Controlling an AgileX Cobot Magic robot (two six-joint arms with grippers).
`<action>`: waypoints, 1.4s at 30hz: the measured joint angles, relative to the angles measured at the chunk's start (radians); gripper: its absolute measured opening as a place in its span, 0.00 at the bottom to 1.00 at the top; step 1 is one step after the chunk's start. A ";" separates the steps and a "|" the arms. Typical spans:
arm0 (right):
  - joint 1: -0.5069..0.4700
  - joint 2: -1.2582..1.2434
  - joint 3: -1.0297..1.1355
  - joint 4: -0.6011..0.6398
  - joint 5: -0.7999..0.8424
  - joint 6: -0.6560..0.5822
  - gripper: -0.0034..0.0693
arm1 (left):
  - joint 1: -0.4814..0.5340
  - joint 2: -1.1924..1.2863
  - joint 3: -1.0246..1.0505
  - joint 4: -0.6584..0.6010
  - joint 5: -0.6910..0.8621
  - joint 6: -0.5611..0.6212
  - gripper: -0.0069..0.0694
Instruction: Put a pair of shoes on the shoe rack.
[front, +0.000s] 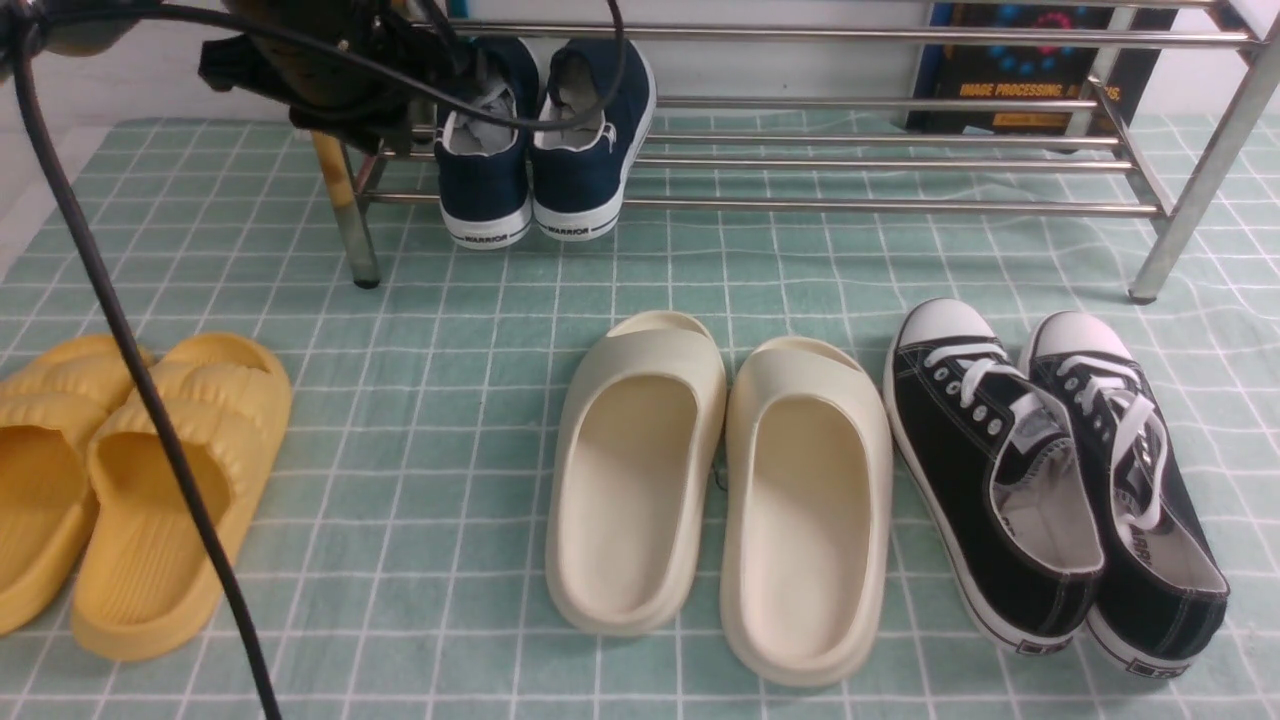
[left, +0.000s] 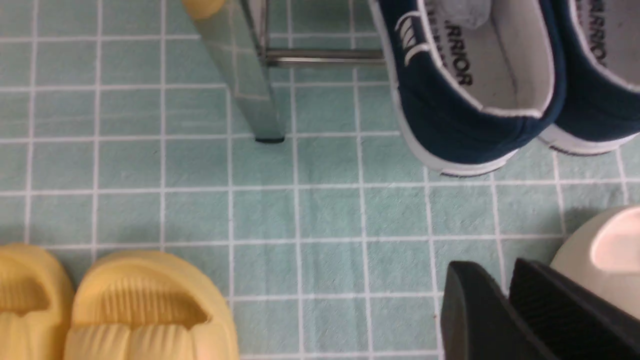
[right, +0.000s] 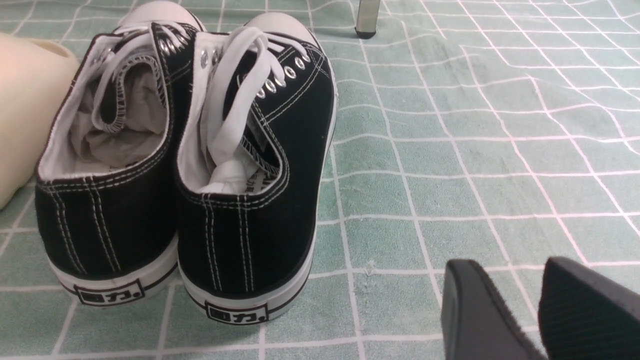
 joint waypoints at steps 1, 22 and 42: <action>0.000 0.000 0.000 0.000 0.000 0.000 0.38 | 0.000 -0.028 0.003 0.010 0.014 -0.001 0.18; 0.000 0.000 0.000 0.000 0.000 0.000 0.38 | 0.000 -1.061 0.805 -0.007 -0.052 -0.115 0.07; 0.000 0.000 0.000 0.000 0.000 0.000 0.38 | 0.000 -1.529 1.024 -0.017 0.087 -0.172 0.07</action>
